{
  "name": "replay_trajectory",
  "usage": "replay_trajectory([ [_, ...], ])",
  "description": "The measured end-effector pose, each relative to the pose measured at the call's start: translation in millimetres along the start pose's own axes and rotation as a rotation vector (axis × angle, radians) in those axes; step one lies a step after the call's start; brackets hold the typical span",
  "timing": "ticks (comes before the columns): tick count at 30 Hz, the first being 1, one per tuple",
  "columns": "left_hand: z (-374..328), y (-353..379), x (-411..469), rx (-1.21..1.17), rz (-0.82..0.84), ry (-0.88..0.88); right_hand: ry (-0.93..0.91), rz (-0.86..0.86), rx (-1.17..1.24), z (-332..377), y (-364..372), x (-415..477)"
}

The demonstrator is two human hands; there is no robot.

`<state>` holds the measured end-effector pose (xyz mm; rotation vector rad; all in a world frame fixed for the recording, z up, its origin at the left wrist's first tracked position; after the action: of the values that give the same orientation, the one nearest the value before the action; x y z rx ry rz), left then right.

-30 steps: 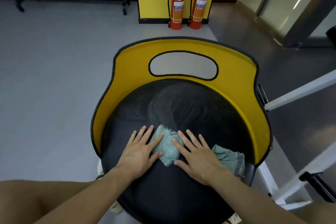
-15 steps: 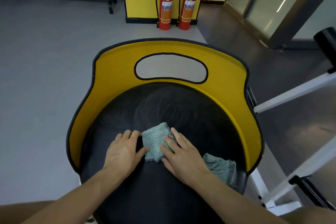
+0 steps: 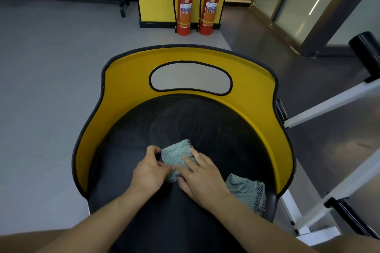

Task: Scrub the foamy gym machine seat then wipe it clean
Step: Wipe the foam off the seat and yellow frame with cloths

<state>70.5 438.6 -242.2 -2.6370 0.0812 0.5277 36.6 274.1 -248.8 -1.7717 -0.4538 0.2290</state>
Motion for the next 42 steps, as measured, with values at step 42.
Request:
replay_trajectory([
  [42, -4.9, 33.1, 35.3, 0.946, 0.211, 0.457, 0.106, 0.56, 0.134, -63.8, 18.9, -4.8],
])
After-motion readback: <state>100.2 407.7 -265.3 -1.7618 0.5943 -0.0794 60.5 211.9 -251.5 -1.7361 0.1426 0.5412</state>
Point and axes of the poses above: each hand's wrist, its own x-axis towards the middle knuckle, its own y-axis out of the palm, z = x × y, the point moved 3 cm from there along x, towards the middle knuckle, and after that the axes turned 12 degrees about -x, right-handed, at the moved point
